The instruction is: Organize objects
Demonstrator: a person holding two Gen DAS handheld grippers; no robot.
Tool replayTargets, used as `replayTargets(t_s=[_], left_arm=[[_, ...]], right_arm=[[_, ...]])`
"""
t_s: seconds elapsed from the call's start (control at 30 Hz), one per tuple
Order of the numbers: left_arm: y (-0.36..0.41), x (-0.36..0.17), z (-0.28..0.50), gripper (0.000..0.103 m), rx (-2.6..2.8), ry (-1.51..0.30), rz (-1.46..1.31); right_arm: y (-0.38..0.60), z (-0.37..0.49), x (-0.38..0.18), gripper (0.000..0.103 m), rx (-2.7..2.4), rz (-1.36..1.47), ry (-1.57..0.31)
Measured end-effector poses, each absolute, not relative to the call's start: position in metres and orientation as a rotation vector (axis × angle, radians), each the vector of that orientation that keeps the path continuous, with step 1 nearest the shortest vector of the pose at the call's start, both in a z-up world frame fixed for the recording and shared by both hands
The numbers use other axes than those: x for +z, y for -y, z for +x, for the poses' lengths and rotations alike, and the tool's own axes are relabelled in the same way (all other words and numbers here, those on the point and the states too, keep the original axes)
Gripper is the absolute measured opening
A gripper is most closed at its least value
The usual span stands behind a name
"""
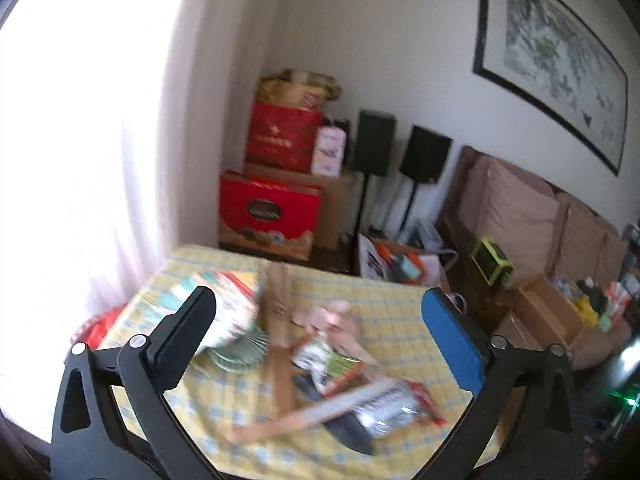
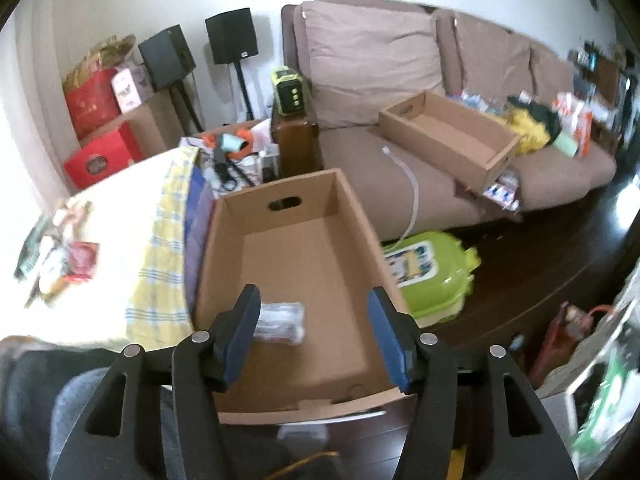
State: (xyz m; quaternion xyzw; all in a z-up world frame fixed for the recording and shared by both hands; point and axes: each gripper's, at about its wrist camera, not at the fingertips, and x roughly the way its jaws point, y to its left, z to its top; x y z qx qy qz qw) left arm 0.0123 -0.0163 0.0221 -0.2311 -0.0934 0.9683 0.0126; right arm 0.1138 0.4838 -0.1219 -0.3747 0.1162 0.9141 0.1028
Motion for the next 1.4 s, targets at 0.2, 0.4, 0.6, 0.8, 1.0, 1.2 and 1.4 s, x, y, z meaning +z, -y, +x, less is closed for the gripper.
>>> replayTargets(t_s=[0.2,0.4,0.6,0.8,1.0,1.2,1.4], left_arm=[[0.035,-0.018,-0.007,0.103,2.979,0.165,-0.904],[0.003,-0.069,-0.001,0.103,2.686,-0.255,-0.918],[0.016,-0.109,-0.02,0.103,2.65,-0.176,-1.079],[0.068,-0.125,-0.034,0.099,2.607,0.178,-1.182],[0.09,-0.14,-0.03,0.094,2.543,0.155,-1.267],[0.096,-0.153,-0.024,0.094,2.425,0.159,-1.32],[0.094,-0.167,-0.023,0.094,2.345,0.155,-1.377]], right_arm=[[-0.468,0.112,-0.134,0.058,2.685,-1.189,-0.339],[-0.448,0.112,-0.131,0.061,2.673,-1.225,-0.366],[-0.41,0.103,-0.11,0.063,2.707,-1.251,-0.314],[-0.341,0.074,-0.082,0.068,2.922,-1.299,-0.342],[-0.262,0.021,-0.073,0.068,3.044,-1.408,-0.261],[-0.207,-0.053,-0.081,0.07,3.112,-1.559,-0.351],[-0.175,-0.099,-0.113,0.07,3.062,-1.679,-0.293]])
